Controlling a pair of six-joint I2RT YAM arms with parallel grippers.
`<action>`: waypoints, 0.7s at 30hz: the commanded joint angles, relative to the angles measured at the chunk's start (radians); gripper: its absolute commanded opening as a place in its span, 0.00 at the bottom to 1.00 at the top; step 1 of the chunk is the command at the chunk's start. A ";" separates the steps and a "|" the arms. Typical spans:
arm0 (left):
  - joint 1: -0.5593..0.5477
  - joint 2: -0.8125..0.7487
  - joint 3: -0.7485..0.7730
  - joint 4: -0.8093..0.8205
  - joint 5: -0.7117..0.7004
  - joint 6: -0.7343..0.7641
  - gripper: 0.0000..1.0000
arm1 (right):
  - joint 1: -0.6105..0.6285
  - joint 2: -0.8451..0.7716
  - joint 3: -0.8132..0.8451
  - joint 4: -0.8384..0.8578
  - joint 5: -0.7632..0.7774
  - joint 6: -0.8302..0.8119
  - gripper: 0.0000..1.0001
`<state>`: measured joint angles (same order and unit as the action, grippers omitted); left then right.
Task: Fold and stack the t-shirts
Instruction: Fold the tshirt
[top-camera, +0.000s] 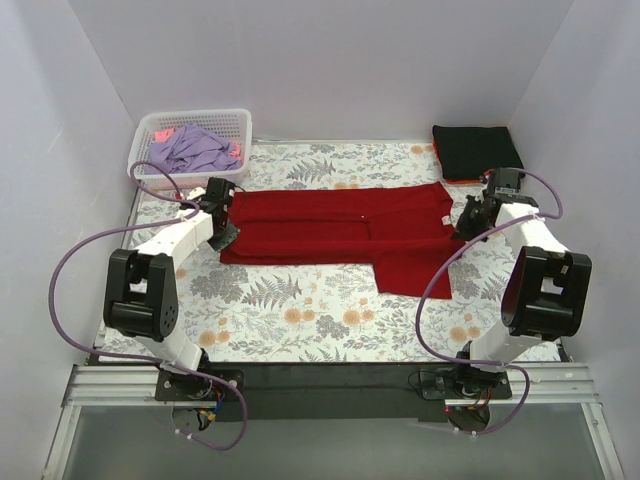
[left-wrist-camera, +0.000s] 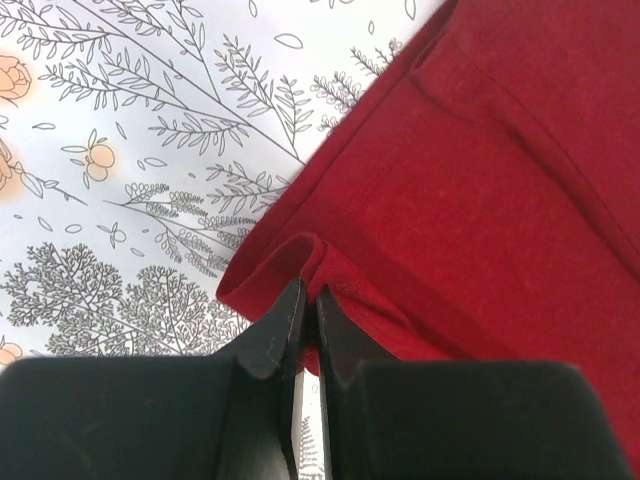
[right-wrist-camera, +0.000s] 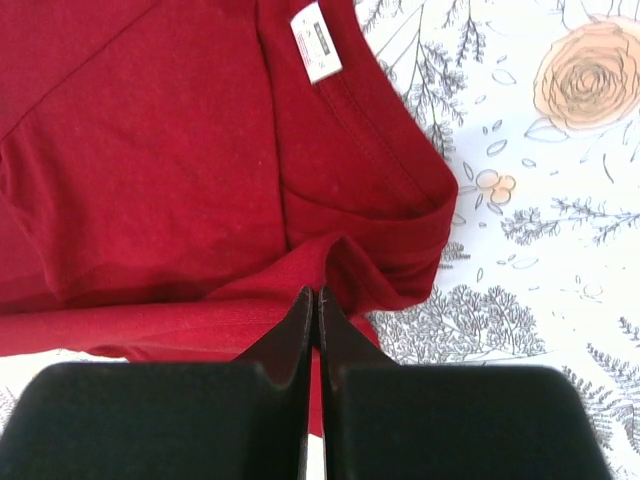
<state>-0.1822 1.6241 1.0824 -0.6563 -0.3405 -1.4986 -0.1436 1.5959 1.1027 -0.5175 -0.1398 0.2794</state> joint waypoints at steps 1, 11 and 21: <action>0.024 0.019 0.047 0.014 -0.046 -0.009 0.00 | -0.005 0.025 0.066 0.043 0.014 -0.032 0.01; 0.035 0.089 0.106 0.023 -0.035 -0.029 0.00 | -0.005 0.072 0.088 0.056 0.022 -0.043 0.01; 0.041 0.137 0.108 0.040 -0.040 -0.031 0.00 | -0.005 0.130 0.083 0.085 0.048 -0.045 0.01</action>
<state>-0.1585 1.7588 1.1797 -0.6384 -0.3393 -1.5227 -0.1436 1.7111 1.1503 -0.4820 -0.1322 0.2543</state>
